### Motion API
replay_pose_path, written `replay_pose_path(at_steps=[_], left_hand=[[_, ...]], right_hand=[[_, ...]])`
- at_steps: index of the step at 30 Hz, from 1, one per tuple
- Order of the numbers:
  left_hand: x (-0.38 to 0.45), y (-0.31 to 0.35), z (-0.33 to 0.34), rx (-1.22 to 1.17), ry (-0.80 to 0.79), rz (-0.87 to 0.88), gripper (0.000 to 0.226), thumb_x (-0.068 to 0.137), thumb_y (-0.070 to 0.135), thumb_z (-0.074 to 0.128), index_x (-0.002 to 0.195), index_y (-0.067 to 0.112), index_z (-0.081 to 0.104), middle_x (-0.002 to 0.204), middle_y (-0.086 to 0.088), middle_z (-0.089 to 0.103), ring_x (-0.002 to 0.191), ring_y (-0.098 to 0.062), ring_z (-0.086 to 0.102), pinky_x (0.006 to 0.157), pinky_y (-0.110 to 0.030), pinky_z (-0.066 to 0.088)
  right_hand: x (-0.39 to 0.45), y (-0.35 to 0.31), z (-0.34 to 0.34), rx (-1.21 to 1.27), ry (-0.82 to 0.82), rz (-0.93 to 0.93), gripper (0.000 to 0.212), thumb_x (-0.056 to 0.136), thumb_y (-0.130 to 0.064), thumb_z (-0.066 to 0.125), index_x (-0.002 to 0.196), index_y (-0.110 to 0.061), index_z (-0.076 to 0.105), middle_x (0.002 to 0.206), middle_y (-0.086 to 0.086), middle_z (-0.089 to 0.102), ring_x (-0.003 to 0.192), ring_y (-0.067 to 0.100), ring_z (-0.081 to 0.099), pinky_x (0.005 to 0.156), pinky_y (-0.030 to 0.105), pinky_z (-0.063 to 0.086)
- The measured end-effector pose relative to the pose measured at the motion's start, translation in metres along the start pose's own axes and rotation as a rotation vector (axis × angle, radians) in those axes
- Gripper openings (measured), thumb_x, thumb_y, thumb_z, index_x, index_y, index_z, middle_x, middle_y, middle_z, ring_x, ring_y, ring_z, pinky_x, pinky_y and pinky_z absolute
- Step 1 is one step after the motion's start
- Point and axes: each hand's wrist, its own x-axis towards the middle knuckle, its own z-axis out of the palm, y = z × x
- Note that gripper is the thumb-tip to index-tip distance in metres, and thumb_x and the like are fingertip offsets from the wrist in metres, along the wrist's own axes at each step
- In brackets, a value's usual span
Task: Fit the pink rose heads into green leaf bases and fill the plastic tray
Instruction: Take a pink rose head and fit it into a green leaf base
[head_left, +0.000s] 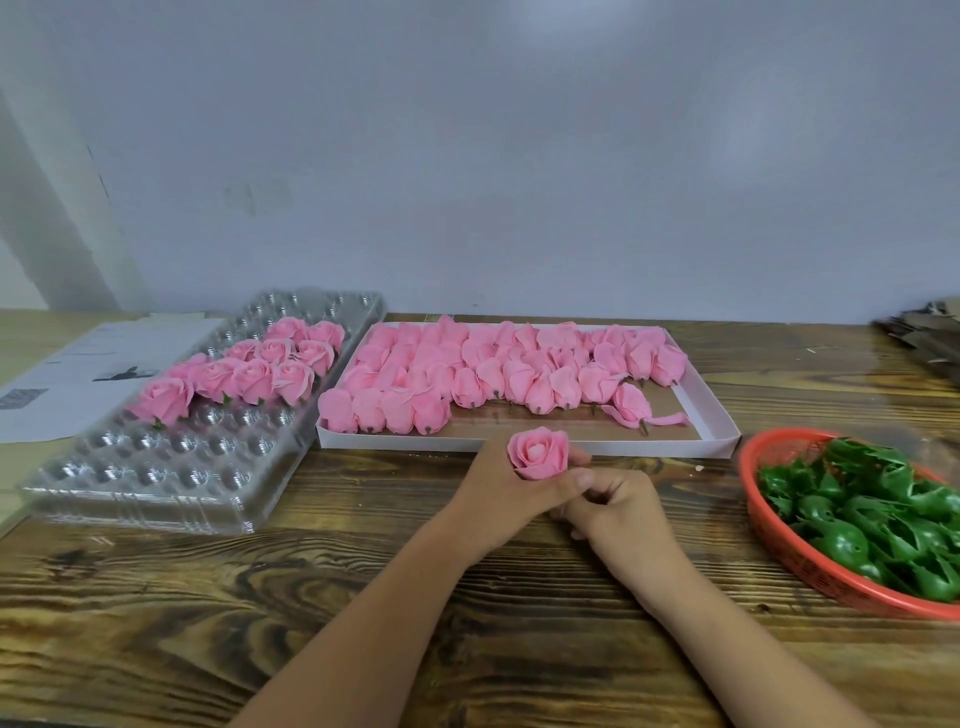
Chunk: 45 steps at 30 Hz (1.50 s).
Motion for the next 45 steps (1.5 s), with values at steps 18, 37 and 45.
replay_pose_path(at_steps=[18, 37, 45], left_hand=[[0.0, -0.001, 0.003, -0.072, 0.01, -0.031, 0.04, 0.077, 0.04, 0.083, 0.114, 0.031, 0.071, 0.109, 0.002, 0.075, 0.106, -0.015, 0.07, 0.093, -0.031, 0.058], [-0.004, 0.009, 0.004, 0.004, -0.159, 0.058, 0.021, 0.083, 0.042, 0.077, 0.097, 0.029, 0.069, 0.103, -0.004, 0.074, 0.112, -0.02, 0.067, 0.105, -0.026, 0.049], [-0.004, 0.022, 0.004, -0.049, 0.094, 0.202, 0.013, 0.088, 0.038, 0.07, 0.097, 0.033, 0.078, 0.118, 0.018, 0.073, 0.114, -0.002, 0.066, 0.094, -0.014, 0.049]], right_hand=[[-0.007, -0.009, 0.001, 0.04, -0.005, -0.109, 0.016, 0.088, -0.003, 0.065, 0.083, -0.017, 0.069, 0.07, -0.006, 0.068, 0.068, 0.004, 0.058, 0.065, 0.024, 0.048], [-0.006, -0.002, 0.005, -0.11, -0.056, -0.155, 0.025, 0.09, -0.016, 0.062, 0.104, -0.037, 0.062, 0.101, -0.027, 0.066, 0.097, -0.005, 0.062, 0.08, 0.011, 0.049], [-0.006, 0.002, 0.007, -0.117, -0.13, -0.178, 0.024, 0.091, -0.012, 0.065, 0.109, -0.028, 0.065, 0.097, -0.011, 0.072, 0.093, 0.008, 0.067, 0.084, 0.029, 0.053]])
